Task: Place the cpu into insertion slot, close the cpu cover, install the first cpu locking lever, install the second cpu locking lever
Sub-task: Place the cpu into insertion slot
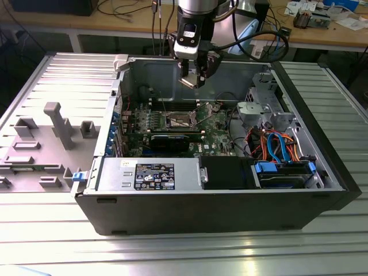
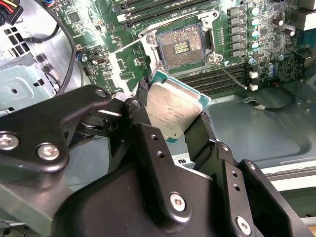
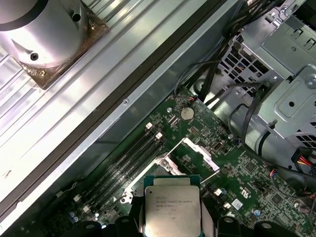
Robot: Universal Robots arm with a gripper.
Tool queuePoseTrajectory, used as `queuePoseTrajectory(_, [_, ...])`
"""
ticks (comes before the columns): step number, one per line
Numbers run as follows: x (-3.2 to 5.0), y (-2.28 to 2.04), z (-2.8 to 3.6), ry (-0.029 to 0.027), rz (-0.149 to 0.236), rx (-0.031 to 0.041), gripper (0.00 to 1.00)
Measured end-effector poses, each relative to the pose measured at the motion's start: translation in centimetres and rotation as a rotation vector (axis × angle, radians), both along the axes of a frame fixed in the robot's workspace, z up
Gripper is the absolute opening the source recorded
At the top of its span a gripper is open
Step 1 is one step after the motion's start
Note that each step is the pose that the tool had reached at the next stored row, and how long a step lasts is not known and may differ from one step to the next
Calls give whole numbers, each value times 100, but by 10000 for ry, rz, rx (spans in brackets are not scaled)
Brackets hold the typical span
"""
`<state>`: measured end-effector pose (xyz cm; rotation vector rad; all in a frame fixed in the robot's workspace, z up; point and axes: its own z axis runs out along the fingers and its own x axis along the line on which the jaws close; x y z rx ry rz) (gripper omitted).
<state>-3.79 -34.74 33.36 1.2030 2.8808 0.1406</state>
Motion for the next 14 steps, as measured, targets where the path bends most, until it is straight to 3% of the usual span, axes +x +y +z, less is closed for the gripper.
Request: queuePoseTrajectory(14, [0, 0, -1, -1, -282, 1, 55])
